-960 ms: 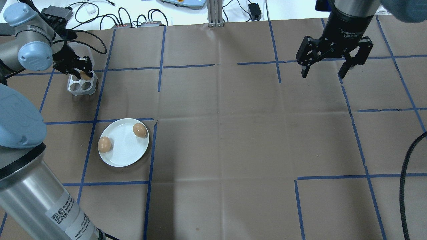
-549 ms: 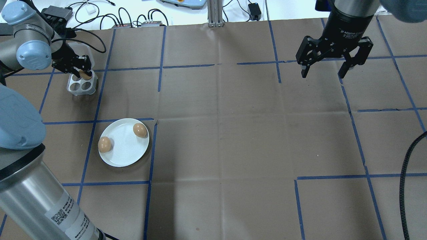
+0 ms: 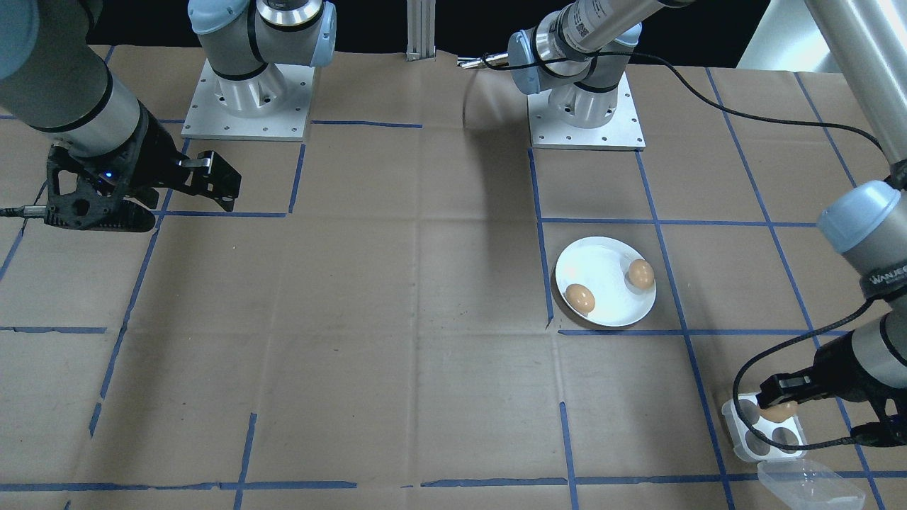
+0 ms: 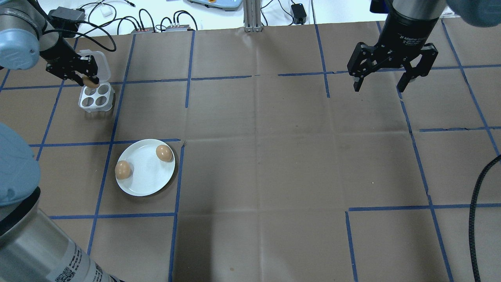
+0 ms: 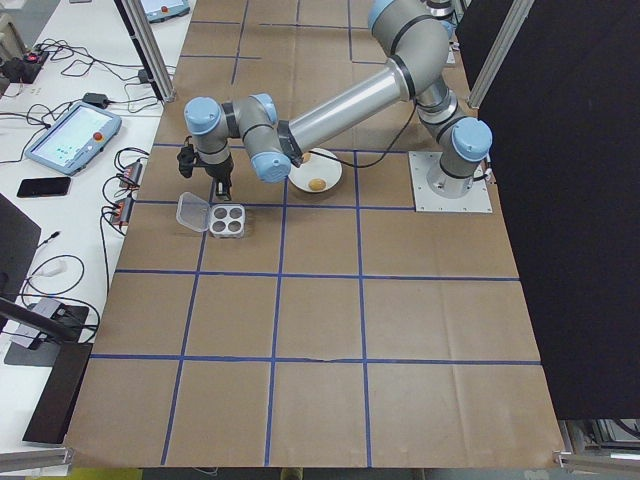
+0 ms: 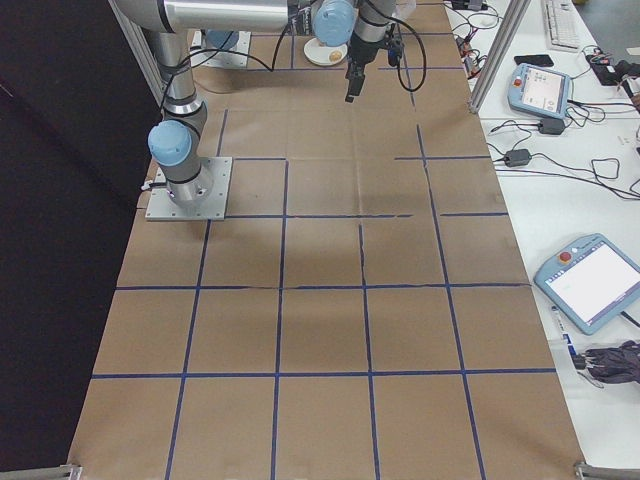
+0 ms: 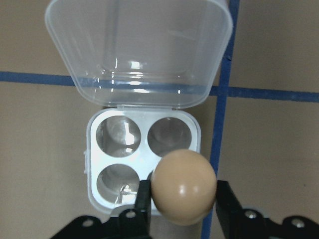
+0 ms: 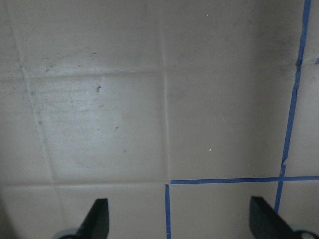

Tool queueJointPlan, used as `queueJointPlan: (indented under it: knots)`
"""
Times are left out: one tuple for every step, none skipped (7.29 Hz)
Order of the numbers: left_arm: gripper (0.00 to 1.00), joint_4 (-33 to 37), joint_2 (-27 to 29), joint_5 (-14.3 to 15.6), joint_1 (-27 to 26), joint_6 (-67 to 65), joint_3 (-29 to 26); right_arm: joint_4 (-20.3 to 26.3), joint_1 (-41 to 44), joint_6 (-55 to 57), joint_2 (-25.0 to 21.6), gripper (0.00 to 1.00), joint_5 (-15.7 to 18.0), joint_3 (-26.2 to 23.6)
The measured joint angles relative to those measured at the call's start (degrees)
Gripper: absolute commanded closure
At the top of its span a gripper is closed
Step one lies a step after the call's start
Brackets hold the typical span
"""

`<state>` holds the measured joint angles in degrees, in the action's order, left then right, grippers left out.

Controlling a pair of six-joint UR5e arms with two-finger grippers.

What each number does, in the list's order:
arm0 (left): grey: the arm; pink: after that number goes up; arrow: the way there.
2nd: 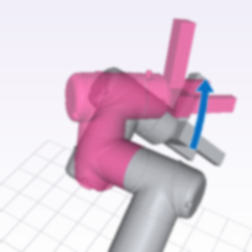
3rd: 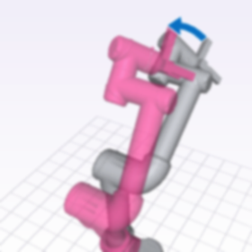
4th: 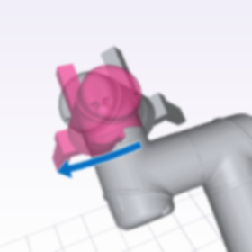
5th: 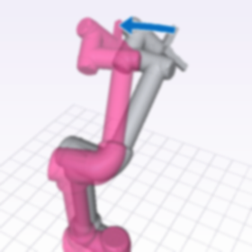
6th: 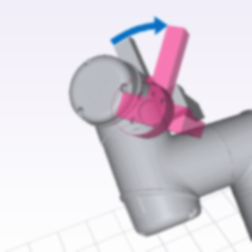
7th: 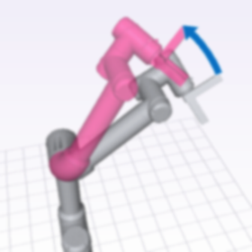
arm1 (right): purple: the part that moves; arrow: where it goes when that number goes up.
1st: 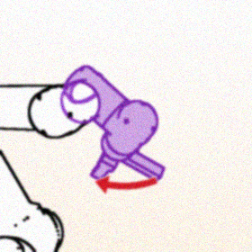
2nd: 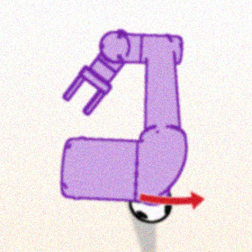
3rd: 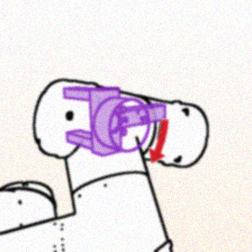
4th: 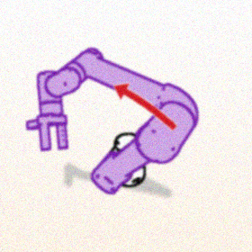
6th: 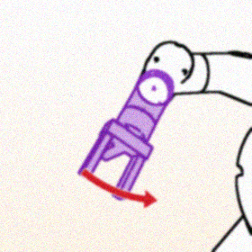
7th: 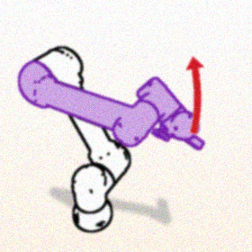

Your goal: Place egg on plate

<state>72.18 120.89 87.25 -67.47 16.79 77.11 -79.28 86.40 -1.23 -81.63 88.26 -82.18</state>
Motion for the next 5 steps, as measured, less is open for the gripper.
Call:
queueJointPlan:
  knots:
    - [0.83,1.60,-3.57,0.02,-1.27,-2.06,2.94,0.00,0.00,0.00,0.01,0.00,-0.01,0.00]
    - [0.85,2.31,-7.36,0.02,-3.09,-4.55,7.21,0.00,0.00,0.00,0.01,0.00,-0.02,0.00]
    - [0.85,2.36,-11.35,-0.02,-5.15,-7.11,12.81,0.00,0.00,0.00,-0.01,0.00,-0.02,0.00]
    - [0.85,1.85,-15.28,-0.11,-6.89,-9.45,19.32,0.00,0.00,0.00,-0.01,0.00,-0.02,0.00]
    - [0.85,0.22,-18.55,-0.16,-7.86,-11.03,25.78,0.00,0.00,0.00,-0.02,0.00,-0.01,0.00]
